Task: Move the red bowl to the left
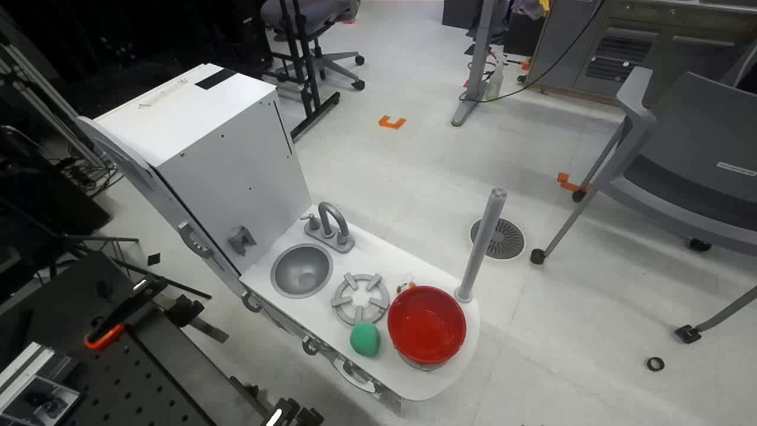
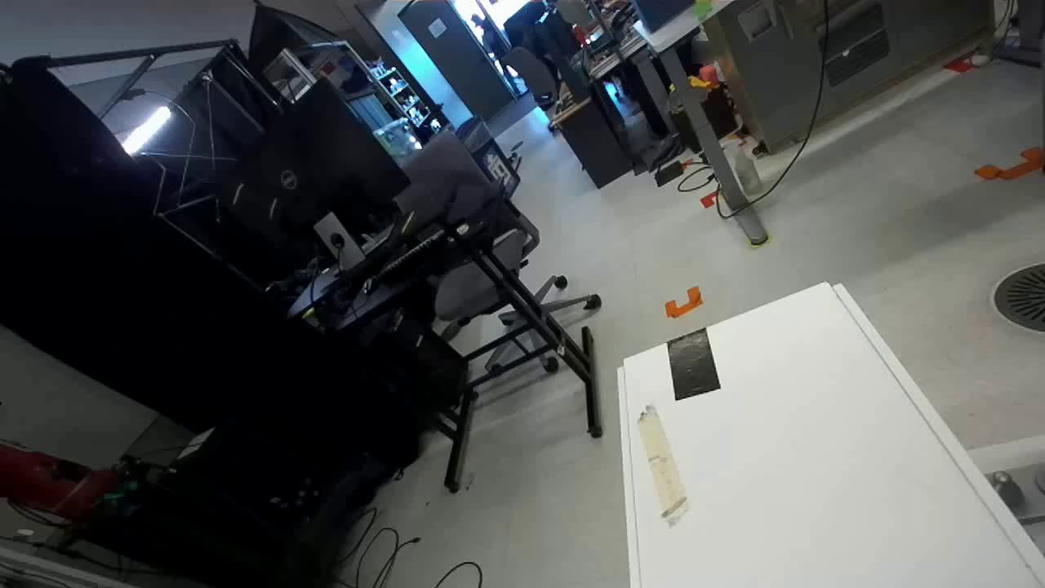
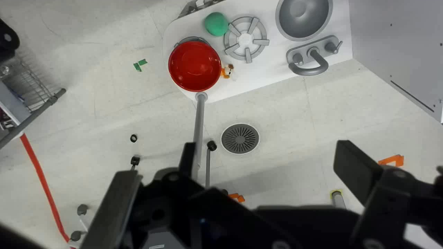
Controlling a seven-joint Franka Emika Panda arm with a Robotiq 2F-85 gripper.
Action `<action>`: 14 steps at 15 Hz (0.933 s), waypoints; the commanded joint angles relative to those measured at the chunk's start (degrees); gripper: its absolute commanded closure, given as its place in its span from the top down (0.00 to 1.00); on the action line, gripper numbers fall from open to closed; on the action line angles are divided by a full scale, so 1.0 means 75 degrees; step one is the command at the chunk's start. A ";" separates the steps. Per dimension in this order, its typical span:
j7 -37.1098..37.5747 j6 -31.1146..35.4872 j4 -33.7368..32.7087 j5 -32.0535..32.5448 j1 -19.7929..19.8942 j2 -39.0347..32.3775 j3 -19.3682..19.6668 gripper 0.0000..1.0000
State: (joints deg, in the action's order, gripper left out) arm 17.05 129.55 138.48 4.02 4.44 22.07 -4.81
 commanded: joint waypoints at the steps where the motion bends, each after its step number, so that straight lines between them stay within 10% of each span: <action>1: 0.0014 -0.0024 -0.0029 0.0023 -0.0055 0.0000 0.0053 1.00; 7: 0.0111 0.0107 -0.0025 0.0094 -0.0025 -0.0090 0.0013 1.00; 14: 0.1190 0.1919 -0.0569 0.2112 0.0224 -0.2973 -0.0084 1.00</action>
State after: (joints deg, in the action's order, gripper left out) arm 21.45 139.61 138.57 13.07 4.75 10.75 -5.06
